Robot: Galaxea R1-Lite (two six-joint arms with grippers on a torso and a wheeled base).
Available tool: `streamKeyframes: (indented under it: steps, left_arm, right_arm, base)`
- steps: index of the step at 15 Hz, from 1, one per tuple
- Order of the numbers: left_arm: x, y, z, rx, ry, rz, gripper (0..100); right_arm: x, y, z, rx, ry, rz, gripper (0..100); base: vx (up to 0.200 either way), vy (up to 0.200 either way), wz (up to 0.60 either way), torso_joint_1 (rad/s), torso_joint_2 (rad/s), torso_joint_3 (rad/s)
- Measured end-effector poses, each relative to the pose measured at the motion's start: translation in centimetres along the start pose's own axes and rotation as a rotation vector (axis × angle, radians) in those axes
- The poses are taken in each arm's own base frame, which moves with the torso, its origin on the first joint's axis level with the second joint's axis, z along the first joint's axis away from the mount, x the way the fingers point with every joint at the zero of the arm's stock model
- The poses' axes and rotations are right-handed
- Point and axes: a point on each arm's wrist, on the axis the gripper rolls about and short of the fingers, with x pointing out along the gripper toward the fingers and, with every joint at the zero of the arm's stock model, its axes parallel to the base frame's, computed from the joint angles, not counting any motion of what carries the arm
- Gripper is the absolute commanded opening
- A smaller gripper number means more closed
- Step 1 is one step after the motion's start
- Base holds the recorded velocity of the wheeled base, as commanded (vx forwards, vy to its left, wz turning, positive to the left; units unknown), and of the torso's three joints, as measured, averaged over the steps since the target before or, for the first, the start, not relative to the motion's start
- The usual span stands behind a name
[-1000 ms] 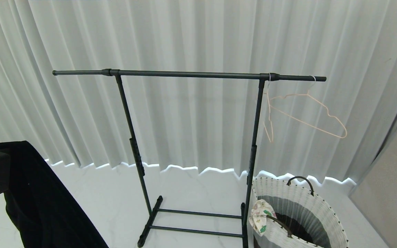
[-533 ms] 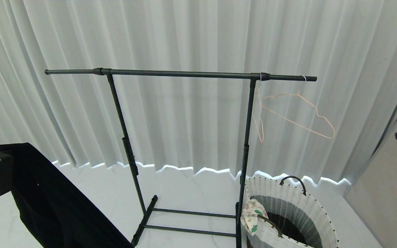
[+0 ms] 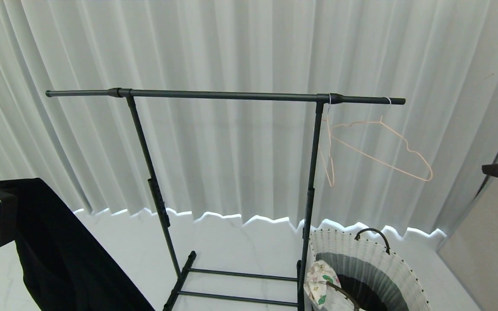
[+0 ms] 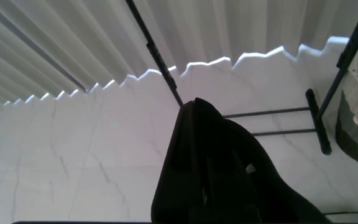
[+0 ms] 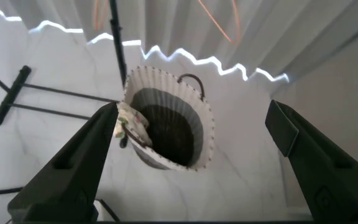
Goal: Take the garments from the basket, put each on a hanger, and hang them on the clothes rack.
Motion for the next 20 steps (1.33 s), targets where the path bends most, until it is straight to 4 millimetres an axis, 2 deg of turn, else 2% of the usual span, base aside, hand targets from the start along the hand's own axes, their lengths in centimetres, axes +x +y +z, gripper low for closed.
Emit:
streamKeyframes:
  steps: [7,11,16,20]
  left_arm:
    - [0.0,0.0,0.0,0.000,0.000,0.000,0]
    - [0.0,0.0,0.0,0.000,0.001,0.000,0]
    - [0.1,0.0,-0.1,-0.001,0.004,-0.002,0]
    - [0.0,0.0,-0.1,0.006,0.000,0.001,0]
  right_arm:
    - [1.8,-0.9,0.7,-0.016,-0.024,0.020,100]
    - [3.8,-1.4,1.2,-0.001,-0.033,0.027,100]
    - [7.4,-4.2,1.0,-0.029,0.000,0.047,100]
    - [11.7,-7.7,0.2,-0.105,0.013,0.117,100]
  base:
    - [0.200,0.000,0.00,0.004,0.00,0.002]
    - [0.200,0.000,0.00,0.000,0.00,0.006]
    - [0.000,0.000,0.00,0.000,0.00,0.000]
    - [0.000,0.000,0.00,0.000,0.00,0.000]
